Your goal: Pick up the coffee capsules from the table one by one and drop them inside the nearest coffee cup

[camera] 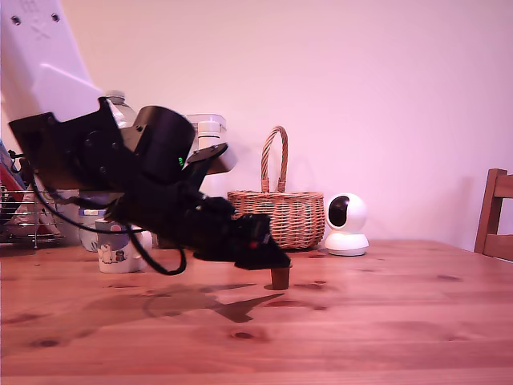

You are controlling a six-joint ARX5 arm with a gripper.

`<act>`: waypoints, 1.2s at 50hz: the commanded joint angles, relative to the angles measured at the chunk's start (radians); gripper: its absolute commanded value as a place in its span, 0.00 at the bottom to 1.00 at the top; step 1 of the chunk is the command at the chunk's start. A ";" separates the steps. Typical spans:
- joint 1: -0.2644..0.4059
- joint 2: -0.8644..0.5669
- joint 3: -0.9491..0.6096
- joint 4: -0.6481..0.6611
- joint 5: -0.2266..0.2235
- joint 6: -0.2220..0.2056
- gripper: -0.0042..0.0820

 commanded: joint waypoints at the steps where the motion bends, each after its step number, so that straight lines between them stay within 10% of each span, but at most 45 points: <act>1: -0.005 0.035 0.007 0.000 0.000 0.002 0.67; 36: -0.048 0.142 0.159 -0.168 -0.073 -0.011 0.66; 60: -0.048 0.142 0.159 -0.194 -0.083 -0.002 0.48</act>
